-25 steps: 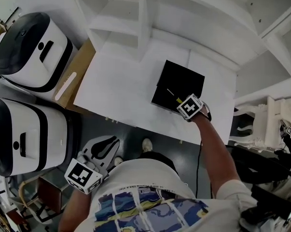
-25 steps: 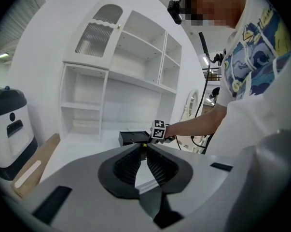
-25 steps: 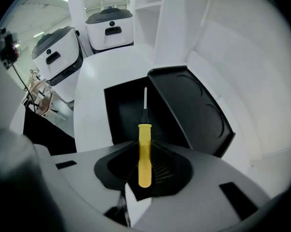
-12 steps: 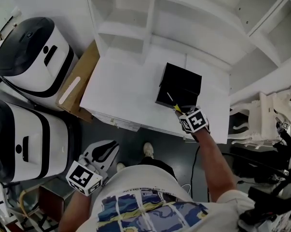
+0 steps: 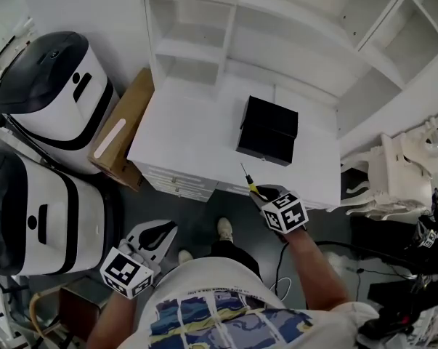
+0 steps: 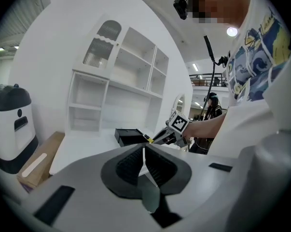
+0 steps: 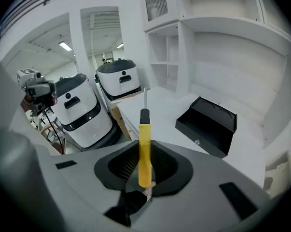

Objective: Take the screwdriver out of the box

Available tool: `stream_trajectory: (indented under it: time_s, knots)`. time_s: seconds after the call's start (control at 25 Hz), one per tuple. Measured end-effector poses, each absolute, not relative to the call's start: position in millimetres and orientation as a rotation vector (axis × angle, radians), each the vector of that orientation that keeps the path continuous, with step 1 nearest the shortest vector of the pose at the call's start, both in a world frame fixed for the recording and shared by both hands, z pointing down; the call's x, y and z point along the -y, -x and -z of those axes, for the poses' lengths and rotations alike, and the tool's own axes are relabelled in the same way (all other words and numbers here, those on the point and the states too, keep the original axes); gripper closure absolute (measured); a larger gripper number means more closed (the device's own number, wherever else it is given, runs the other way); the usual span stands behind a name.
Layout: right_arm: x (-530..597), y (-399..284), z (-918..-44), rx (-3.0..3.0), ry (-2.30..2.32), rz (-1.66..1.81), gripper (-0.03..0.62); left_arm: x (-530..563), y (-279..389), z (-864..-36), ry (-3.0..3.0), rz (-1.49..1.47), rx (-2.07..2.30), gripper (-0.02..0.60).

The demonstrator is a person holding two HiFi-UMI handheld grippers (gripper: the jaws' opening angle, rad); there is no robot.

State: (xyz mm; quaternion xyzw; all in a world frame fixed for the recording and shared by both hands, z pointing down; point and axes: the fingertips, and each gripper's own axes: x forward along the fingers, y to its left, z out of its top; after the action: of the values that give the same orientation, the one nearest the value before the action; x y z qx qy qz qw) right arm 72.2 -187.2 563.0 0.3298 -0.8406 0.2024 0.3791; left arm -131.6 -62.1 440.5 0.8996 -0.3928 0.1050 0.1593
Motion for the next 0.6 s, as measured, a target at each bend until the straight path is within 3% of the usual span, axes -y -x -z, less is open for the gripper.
stream_trajectory:
  time_s: [0.6]
  knots:
    - [69,-38,-527,2.300,-0.872,-0.536,0.502,6,137,-453,-2.570,-0.266,1.019,0.569]
